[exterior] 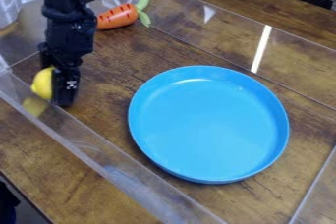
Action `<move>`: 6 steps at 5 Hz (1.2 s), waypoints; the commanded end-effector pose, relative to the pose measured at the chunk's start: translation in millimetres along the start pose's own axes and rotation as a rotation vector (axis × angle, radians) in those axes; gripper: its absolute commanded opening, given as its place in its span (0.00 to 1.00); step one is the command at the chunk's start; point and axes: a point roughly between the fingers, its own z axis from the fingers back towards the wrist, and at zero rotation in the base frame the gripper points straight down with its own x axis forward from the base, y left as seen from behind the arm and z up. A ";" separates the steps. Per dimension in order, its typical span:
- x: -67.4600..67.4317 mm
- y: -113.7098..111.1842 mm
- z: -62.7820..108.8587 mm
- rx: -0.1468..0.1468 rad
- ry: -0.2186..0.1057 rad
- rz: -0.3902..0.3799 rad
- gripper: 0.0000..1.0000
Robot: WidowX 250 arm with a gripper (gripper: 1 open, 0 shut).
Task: Put the lemon on the blue tray
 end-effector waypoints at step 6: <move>105.0 -143.2 87.5 0.123 -0.115 -0.146 0.00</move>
